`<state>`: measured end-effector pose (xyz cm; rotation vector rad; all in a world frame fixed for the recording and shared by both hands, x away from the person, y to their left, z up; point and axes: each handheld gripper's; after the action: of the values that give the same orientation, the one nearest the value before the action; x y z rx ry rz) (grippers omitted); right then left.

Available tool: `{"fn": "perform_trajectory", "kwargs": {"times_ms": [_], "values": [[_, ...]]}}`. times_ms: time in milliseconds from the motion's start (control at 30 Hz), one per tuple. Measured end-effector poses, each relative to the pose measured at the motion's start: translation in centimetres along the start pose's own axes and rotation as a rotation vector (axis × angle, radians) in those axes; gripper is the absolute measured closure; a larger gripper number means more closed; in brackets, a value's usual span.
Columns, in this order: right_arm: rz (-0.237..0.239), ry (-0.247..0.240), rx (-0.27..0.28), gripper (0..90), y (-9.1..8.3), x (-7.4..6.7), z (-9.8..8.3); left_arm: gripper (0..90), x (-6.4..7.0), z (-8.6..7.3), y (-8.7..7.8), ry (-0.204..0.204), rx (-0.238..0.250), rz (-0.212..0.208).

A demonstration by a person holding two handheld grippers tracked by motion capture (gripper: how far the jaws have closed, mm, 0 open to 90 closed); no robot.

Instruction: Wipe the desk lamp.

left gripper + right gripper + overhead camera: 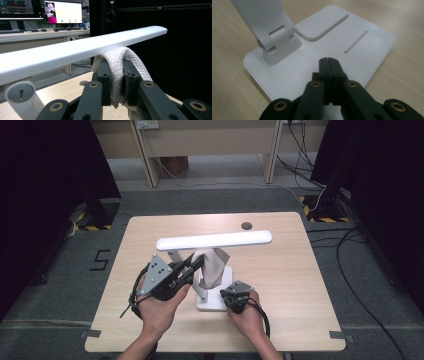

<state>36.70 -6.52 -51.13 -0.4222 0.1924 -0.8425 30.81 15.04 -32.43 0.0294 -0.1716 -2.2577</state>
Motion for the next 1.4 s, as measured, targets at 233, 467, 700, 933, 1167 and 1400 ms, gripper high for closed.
{"fn": "perform_trajectory", "kwargs": {"times_ms": [233, 467, 700, 933, 1167, 1400], "values": [[0.000, -0.001, 0.000, 90.0, 0.0, 0.0, 0.0, 79.1, -0.2, 0.0, -0.3, 0.001, 0.003, 0.009], [0.000, -0.002, 0.000, 90.0, 0.0, 0.0, 0.0, 79.1, -0.5, 0.0, -0.6, 0.005, 0.001, 0.016], [0.000, -0.001, 0.000, 90.0, 0.0, 0.0, 0.0, 79.1, -0.6, 0.0, -0.9, 0.008, 0.003, 0.022], [-0.001, -0.002, 0.000, 90.0, 0.0, 0.0, 0.0, 79.1, -0.8, 0.0, -1.1, 0.008, 0.004, 0.028], [-0.001, -0.003, 0.000, 90.0, 0.0, 0.0, 0.0, 79.1, -1.1, 0.1, -1.3, 0.007, 0.004, 0.036], [0.001, -0.005, 0.001, 90.0, 0.0, 0.0, 0.0, 79.1, -1.3, 0.1, -1.7, 0.009, 0.006, 0.046]]}}
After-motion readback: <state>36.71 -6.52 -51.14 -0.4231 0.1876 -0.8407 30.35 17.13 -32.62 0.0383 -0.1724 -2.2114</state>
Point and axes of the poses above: each handheld gripper's, and its own axes: y roughly forward along the jaws, z roughly out of its top, x roughly to its right, and after that the axes turned 11 degrees about x, right-handed
